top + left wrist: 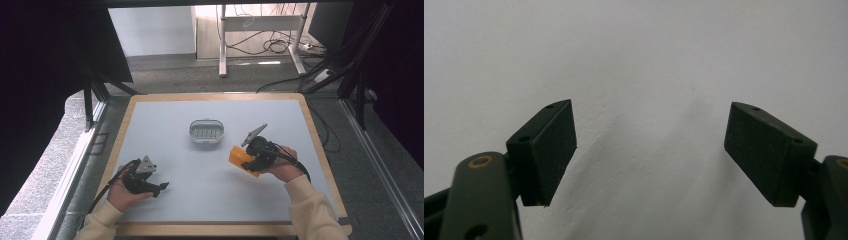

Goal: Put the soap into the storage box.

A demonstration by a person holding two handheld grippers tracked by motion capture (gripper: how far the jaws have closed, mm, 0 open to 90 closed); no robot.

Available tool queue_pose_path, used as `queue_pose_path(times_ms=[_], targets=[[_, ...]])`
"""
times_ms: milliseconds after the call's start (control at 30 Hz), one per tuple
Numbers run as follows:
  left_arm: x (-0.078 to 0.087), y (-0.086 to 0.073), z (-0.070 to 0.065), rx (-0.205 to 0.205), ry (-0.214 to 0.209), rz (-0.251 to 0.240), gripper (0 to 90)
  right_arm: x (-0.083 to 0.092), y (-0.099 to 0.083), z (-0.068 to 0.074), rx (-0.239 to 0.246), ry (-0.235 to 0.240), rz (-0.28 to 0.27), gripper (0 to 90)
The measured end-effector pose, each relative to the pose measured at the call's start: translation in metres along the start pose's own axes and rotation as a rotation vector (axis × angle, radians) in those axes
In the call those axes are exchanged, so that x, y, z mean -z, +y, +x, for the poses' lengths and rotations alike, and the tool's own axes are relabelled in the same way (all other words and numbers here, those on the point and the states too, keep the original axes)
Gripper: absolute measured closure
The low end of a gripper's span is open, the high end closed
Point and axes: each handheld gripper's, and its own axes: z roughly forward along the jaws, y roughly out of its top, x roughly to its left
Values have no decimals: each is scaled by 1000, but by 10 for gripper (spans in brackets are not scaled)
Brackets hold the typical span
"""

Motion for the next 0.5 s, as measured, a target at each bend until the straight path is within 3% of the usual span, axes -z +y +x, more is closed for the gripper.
queue_pose_path(times_ms=[500], targets=[[0,0,0,0,-1,2,209,-2,10,-13,-8,-6,5,616]])
